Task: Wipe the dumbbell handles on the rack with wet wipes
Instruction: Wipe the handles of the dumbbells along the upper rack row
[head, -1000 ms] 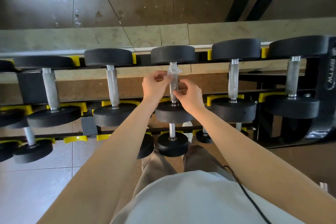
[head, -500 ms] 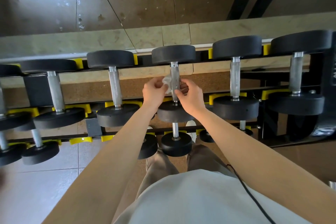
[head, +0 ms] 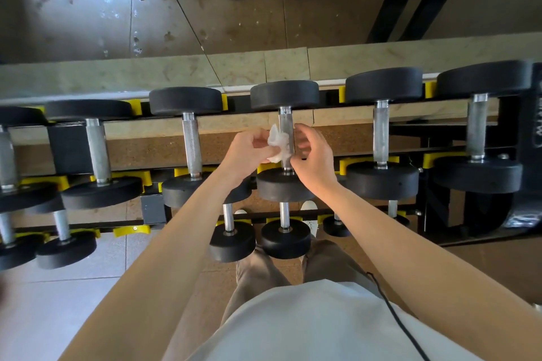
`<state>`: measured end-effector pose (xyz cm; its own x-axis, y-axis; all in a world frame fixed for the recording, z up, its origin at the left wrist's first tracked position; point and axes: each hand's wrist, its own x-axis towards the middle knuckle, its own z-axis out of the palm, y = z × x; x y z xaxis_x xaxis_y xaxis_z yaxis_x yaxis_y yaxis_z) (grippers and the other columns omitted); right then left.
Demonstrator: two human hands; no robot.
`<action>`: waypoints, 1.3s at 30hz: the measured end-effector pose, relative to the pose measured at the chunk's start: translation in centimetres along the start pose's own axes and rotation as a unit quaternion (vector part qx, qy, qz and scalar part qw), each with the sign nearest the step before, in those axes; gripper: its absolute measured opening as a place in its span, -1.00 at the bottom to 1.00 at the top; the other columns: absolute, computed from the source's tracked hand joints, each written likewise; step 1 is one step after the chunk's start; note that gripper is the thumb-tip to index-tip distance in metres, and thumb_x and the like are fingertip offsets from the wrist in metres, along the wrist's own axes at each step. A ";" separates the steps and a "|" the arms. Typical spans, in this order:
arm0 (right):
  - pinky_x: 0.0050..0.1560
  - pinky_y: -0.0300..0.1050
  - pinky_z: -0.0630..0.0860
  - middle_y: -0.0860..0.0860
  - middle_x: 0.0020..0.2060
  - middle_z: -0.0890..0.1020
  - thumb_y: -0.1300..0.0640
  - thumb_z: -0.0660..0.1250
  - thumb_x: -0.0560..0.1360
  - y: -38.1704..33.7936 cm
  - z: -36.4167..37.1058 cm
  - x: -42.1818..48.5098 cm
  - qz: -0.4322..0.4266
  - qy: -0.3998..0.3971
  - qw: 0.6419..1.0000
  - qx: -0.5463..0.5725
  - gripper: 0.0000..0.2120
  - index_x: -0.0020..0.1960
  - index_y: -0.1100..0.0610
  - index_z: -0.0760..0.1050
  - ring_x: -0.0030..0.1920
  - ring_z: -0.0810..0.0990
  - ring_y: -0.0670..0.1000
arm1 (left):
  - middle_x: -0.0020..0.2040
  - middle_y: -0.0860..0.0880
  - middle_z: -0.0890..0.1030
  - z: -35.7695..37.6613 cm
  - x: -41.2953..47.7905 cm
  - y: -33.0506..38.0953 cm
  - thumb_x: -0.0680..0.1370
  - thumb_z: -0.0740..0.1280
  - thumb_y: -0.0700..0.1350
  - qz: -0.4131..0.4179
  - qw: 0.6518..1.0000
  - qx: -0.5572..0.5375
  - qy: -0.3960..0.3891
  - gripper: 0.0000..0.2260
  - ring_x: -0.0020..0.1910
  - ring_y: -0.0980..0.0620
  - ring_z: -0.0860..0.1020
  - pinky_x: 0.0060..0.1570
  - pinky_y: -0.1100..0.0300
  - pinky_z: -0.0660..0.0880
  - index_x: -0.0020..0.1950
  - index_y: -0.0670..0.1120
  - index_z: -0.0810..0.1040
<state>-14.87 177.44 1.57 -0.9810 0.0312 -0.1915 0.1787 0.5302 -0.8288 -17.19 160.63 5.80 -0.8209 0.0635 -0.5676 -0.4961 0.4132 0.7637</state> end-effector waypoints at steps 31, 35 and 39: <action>-0.04 -0.05 0.64 0.19 0.03 0.66 0.17 0.25 0.64 -4.1 -5.9 3.7 0.211 -0.031 0.884 0.417 -0.84 0.15 0.21 0.53 -0.05 0.69 0.09 | -0.05 -0.03 0.72 0.0 0.6 2.2 0.57 0.45 -0.07 0.037 0.996 -0.084 -0.019 -0.89 -0.08 0.06 0.62 0.02 0.16 0.54 0.08 -0.02 0.70; -0.08 -0.06 0.67 0.18 0.08 0.67 0.21 0.34 0.58 -2.9 -5.7 3.6 0.281 0.024 0.883 0.374 -0.81 0.19 0.20 0.53 -0.07 0.70 0.08 | 0.10 -0.06 0.71 -0.5 0.1 2.8 0.62 0.37 -0.13 0.030 0.975 -0.218 -0.028 -0.82 0.10 0.02 0.67 0.12 0.16 0.61 0.20 -0.08 0.65; 0.02 -0.01 0.68 0.11 0.09 0.65 0.30 0.44 0.50 -2.8 -4.8 2.6 0.236 0.016 0.937 0.258 -0.80 0.08 0.18 0.50 0.04 0.70 0.07 | 0.15 -0.10 0.67 -0.2 0.3 2.9 0.67 0.29 -0.14 0.023 0.964 -0.265 -0.015 -0.83 0.16 -0.04 0.65 0.07 0.14 0.62 0.23 -0.09 0.58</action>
<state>-18.30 180.11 5.95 -0.7837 0.1887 -0.5918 0.5980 -0.0287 -0.8010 -18.92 161.64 7.87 -0.8404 0.1007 -0.5326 -0.5414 -0.1120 0.8332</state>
